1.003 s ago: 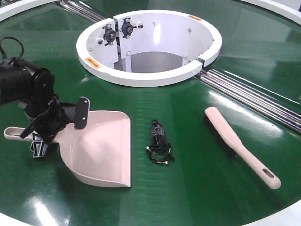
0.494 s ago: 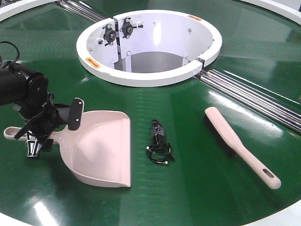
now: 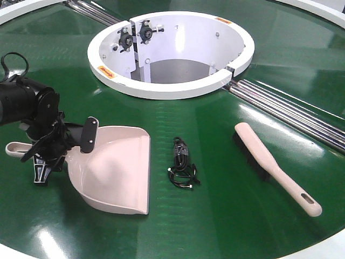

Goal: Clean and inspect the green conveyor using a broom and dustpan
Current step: 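Slide the held dustpan toward the black cable with the left gripper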

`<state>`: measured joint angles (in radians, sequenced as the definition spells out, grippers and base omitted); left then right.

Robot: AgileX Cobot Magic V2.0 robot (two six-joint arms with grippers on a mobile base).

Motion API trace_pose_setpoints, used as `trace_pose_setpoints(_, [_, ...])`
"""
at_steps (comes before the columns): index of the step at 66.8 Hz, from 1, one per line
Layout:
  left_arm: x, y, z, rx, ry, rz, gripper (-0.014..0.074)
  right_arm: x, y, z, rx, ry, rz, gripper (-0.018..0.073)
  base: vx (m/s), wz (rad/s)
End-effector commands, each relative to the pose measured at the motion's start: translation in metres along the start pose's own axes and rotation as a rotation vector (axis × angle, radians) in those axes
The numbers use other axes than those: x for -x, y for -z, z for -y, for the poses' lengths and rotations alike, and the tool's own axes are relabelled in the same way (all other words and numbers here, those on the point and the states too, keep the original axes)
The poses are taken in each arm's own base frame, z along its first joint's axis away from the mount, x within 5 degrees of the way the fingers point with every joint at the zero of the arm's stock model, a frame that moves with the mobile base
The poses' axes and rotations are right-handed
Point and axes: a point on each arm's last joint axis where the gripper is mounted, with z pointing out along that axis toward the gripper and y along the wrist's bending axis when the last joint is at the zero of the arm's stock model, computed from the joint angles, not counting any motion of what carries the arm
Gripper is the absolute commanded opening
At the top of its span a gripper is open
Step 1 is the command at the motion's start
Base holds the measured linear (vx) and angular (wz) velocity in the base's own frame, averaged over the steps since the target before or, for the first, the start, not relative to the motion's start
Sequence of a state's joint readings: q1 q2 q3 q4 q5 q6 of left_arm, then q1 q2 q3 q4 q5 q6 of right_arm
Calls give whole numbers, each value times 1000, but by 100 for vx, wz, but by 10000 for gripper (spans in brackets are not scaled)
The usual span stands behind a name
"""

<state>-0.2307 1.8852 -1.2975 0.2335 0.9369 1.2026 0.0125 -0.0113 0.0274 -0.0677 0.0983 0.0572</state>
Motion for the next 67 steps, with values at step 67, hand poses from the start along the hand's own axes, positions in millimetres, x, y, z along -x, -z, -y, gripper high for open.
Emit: trace_pose_setpoints(67, [5,48,4,128,30,-152,1,6,1,0,4,5,81,-8,0,0])
